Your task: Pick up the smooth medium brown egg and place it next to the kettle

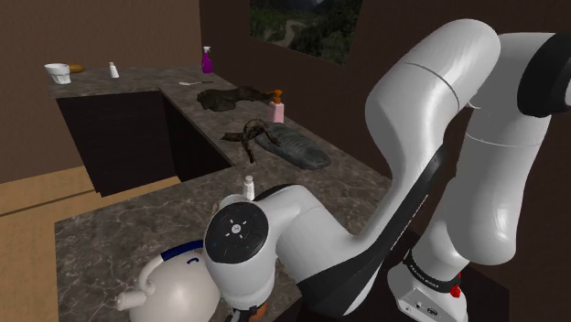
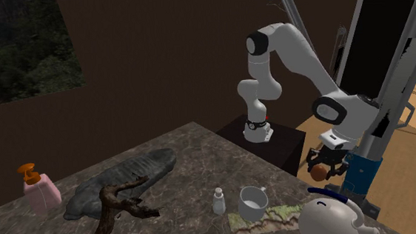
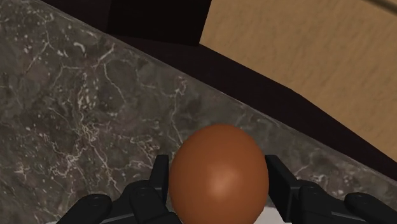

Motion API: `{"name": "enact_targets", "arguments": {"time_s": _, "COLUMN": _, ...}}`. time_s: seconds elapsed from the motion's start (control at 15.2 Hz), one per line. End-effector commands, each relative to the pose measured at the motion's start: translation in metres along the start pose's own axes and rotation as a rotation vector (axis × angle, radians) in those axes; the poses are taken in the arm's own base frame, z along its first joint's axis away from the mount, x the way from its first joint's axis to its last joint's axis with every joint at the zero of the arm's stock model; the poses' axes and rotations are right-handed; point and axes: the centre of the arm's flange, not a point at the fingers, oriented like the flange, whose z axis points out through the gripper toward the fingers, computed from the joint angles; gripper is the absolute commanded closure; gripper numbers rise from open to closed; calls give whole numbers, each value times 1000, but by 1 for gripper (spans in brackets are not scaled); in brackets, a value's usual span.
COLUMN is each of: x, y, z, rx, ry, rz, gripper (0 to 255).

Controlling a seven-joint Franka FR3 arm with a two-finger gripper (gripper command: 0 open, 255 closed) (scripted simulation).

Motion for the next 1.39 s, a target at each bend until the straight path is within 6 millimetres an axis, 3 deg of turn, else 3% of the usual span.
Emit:
{"name": "enact_targets", "arguments": {"time_s": 0.0, "x": 0, "y": -3, "z": 10, "rx": 0, "ry": 0, "rz": 0, "gripper": 255}}
{"name": "enact_targets", "arguments": {"time_s": 0.59, "x": -2, "y": -14, "z": 57, "rx": 0, "ry": 0, "rz": 0, "gripper": 255}}
{"name": "enact_targets", "arguments": {"time_s": 1.12, "x": -2, "y": -14, "z": 58, "rx": 0, "ry": 0, "rz": 0, "gripper": 255}}
{"name": "enact_targets", "arguments": {"time_s": 1.19, "x": -2, "y": -14, "z": 58, "rx": 0, "ry": 0, "rz": 0, "gripper": 0}}
{"name": "enact_targets", "arguments": {"time_s": 1.32, "x": -1, "y": -14, "z": 58, "rx": 0, "ry": 0, "rz": 0, "gripper": 0}}
